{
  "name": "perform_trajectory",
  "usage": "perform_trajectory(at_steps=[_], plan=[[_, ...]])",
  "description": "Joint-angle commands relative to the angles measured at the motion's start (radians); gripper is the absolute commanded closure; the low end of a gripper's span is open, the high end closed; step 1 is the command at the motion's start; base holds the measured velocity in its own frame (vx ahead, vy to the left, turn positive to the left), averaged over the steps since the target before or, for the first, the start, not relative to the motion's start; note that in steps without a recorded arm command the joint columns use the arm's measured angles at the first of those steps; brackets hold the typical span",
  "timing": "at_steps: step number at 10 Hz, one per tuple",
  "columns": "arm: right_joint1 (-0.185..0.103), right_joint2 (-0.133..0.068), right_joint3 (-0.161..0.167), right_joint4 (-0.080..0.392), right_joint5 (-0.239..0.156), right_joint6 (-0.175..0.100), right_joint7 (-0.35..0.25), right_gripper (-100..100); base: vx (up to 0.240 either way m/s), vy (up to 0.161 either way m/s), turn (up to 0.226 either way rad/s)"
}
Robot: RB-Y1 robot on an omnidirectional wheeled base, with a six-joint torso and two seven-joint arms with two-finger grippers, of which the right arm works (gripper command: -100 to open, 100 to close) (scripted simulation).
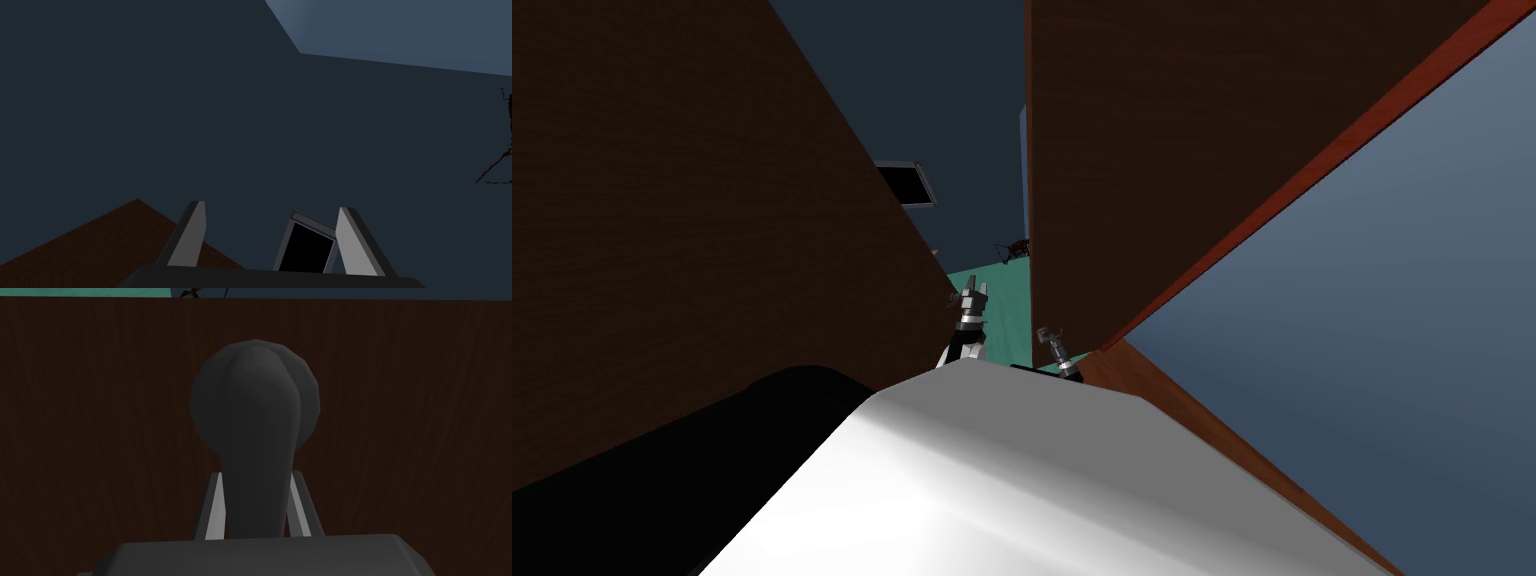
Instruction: Push the door open
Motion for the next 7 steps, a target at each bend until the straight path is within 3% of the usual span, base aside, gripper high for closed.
perform_trajectory(at_steps=[1, 7], plan=[[-0.011, -0.005, -0.031, -0.002, -0.016, 0.004, 0.008, 100, 0.138, 0.157, -0.057], [-0.043, 0.007, -0.109, 0.03, -0.059, 0.009, 0.042, 100, 0.14, 0.136, -0.06]])
